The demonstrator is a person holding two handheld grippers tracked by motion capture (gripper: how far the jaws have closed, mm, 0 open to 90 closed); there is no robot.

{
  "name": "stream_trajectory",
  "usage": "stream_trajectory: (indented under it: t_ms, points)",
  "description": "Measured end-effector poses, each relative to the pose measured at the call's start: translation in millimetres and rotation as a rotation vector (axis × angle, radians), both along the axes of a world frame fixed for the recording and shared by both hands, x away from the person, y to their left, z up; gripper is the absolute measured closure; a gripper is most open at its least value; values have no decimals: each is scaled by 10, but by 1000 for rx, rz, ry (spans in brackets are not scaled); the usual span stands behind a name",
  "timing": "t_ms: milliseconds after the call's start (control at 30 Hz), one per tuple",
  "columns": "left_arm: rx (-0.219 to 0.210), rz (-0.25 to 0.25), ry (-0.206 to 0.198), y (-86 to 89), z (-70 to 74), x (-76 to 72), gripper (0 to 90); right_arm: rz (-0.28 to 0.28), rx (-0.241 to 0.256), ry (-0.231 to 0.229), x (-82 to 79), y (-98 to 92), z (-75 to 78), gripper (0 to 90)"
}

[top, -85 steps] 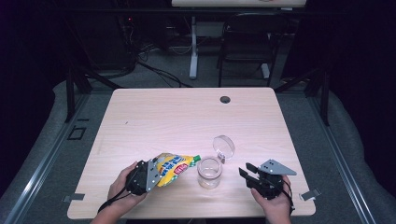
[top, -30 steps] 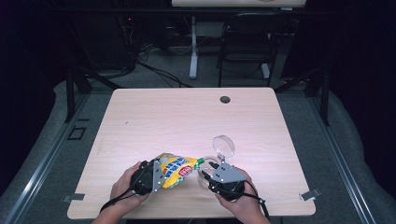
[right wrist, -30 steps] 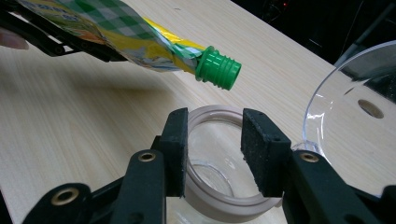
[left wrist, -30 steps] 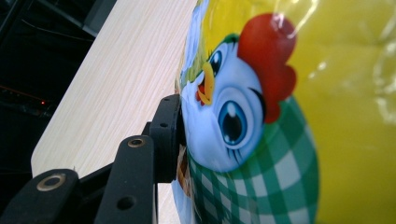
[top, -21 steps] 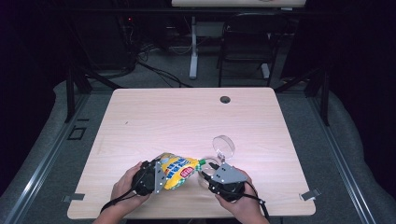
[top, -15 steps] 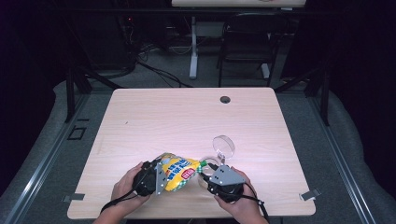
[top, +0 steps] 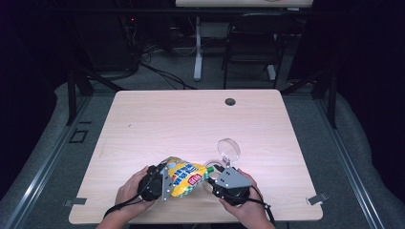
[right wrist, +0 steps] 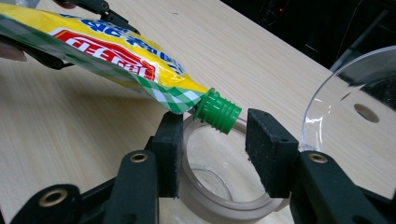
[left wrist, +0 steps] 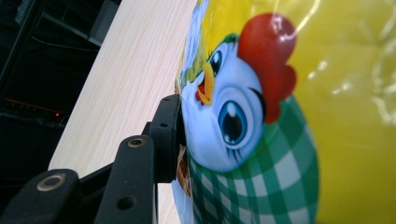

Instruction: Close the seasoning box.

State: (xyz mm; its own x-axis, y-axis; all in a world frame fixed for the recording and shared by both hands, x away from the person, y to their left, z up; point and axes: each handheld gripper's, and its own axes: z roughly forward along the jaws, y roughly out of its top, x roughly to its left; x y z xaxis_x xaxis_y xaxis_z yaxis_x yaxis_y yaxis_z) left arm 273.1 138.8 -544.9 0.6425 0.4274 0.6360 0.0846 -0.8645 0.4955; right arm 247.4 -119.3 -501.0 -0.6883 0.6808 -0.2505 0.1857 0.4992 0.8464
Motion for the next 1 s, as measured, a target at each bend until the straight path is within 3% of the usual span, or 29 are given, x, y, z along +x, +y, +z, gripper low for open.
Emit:
stream_trajectory:
  t_ms: [233, 367, 433, 533, 600, 700, 1000]
  points:
    - [22, -5, -6, -23, 8, 25, 598, 0, -8, -4, 5, 8, -4, 574]
    - [39, -5, -29, -42, 11, 30, 598, 1, -8, -2, 12, -6, -16, 574]
    - [68, -2, -44, -53, 18, 29, 598, 1, -8, 3, 17, -10, -28, 573]
    - [71, -3, -50, -63, 17, 31, 598, 3, -13, 7, 28, -16, -40, 574]
    - [92, -2, -53, -76, 28, 32, 598, 0, -15, 6, 27, -23, -43, 574]
    - [86, -8, -47, -87, 36, 50, 598, -3, -15, 3, 21, -33, -47, 572]
    - [125, -4, -51, -93, 55, 80, 599, -6, -21, -13, 3, -43, -34, 562]
